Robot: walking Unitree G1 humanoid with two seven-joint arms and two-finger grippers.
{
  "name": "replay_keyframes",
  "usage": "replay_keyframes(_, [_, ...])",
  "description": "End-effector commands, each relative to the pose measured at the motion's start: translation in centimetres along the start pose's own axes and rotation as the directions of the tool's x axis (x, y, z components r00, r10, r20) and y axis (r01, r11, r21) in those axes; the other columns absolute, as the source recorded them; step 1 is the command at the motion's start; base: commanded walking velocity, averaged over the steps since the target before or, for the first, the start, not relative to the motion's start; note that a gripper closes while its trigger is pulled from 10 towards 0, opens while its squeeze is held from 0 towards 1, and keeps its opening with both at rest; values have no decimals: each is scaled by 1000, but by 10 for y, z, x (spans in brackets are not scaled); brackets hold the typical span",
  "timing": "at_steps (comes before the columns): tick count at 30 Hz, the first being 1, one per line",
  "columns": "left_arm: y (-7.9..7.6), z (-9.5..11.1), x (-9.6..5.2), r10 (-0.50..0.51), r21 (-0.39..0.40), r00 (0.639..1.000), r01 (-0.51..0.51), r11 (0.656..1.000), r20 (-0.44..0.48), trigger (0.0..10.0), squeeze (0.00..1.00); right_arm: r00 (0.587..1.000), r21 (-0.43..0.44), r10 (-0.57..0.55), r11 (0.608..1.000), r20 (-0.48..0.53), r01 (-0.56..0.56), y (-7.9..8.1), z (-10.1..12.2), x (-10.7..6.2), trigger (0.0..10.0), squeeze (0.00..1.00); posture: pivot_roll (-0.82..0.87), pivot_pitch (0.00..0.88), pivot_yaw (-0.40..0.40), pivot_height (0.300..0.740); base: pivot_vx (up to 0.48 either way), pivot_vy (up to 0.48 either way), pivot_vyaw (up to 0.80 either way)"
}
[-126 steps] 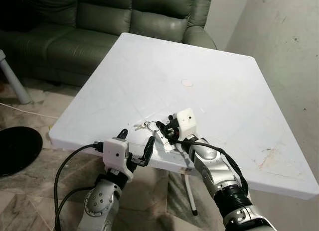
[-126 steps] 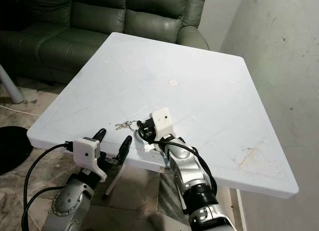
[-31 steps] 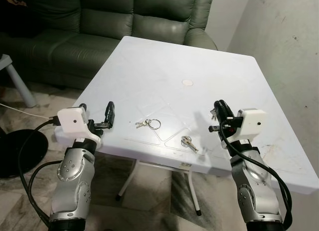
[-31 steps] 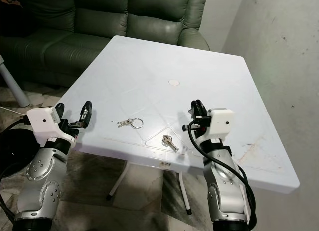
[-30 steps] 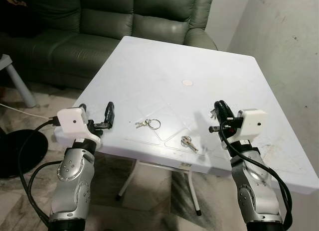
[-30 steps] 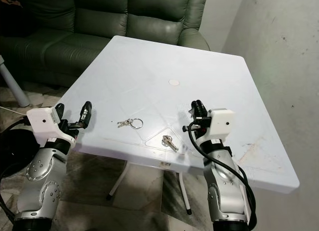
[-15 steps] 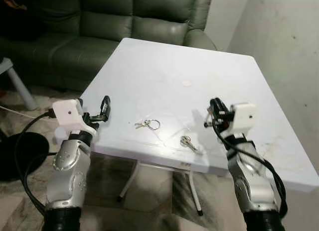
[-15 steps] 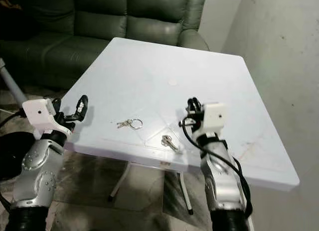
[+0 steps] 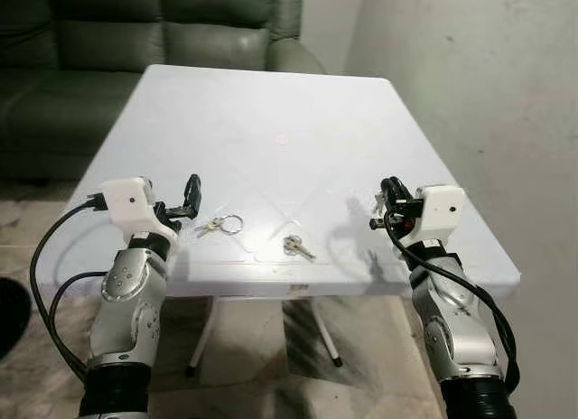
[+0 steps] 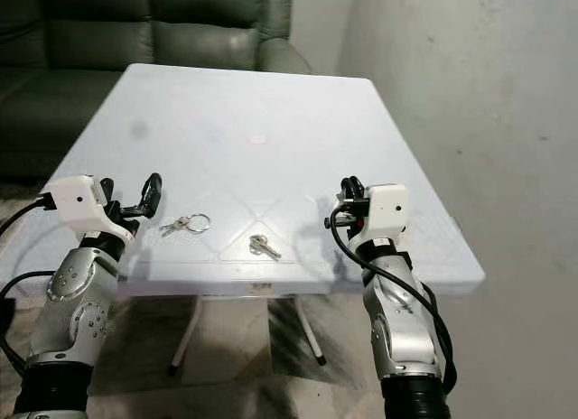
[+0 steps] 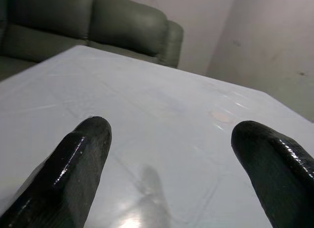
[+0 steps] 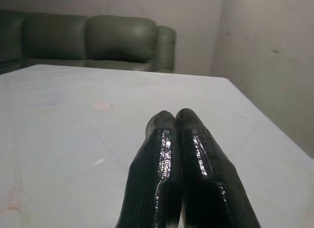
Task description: Hang keys on a hook
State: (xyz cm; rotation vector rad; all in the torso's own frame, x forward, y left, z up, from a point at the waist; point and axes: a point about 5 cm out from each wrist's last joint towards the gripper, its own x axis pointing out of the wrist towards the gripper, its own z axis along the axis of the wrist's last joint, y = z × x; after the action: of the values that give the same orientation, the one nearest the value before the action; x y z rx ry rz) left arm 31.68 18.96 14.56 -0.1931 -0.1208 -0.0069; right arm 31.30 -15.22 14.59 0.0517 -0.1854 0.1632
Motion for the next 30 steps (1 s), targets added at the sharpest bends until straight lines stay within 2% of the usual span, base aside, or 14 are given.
replay_keyframes(1, [-3,1,3,-2,-5,1000,2,1000,7,10000,0,1000,-5,-11,1000,5,11,-1,2,0,10000,0,47,0,-71,702,0,0,-738])
replay_keyframes(30, [-3,1,3,-2,-5,1000,2,1000,7,10000,0,1000,-5,-11,1000,5,11,-1,2,0,10000,0,47,0,-71,702,0,0,-738])
